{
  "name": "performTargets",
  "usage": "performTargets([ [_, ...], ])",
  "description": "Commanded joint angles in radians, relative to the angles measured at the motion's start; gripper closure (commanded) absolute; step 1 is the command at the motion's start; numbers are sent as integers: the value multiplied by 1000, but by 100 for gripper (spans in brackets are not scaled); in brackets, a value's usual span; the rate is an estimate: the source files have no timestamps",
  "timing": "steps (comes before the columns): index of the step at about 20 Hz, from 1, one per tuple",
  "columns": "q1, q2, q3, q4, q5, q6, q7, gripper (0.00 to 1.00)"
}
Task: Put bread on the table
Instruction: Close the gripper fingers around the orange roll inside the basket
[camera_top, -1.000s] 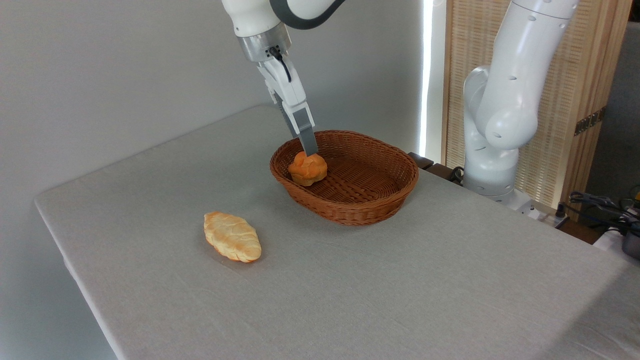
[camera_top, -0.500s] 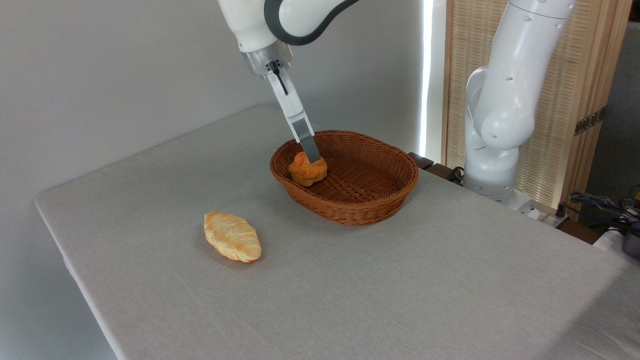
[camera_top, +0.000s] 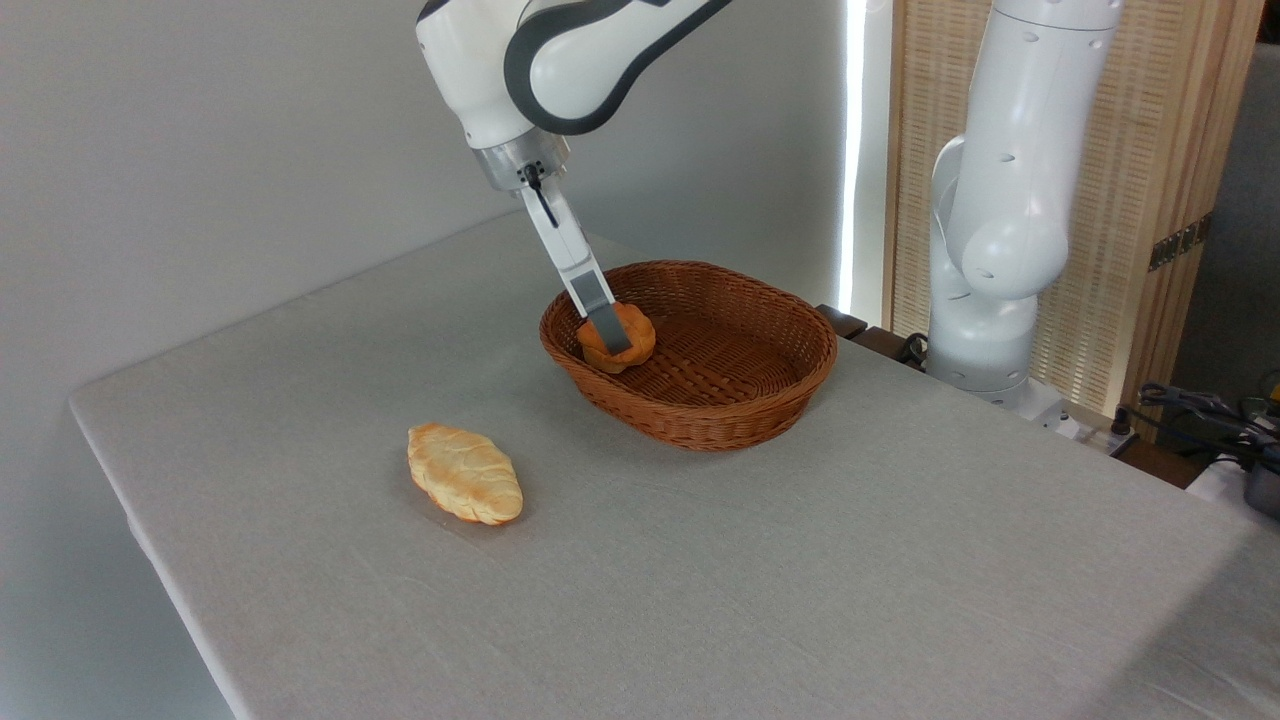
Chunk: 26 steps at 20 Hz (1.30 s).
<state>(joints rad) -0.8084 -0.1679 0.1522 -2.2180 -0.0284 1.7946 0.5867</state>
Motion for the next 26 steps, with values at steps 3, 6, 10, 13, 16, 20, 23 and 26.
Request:
performTargets([
  [3,-2,14,6,0,2,23,21,2],
  [6,-3,14,4,1,28,25,21,41],
  [10,-2,13,4,1,30,25,21,60],
  [13,-2,10,4,1,30,25,19,60],
  [16,-2,5,4,3,30,23,19,60],
  [20,-2,-1,4,3,30,14,18,60],
  [23,2,-57,10,11,28,-24,19,60],
  [26,6,-93,16,44,27,-96,18,59],
])
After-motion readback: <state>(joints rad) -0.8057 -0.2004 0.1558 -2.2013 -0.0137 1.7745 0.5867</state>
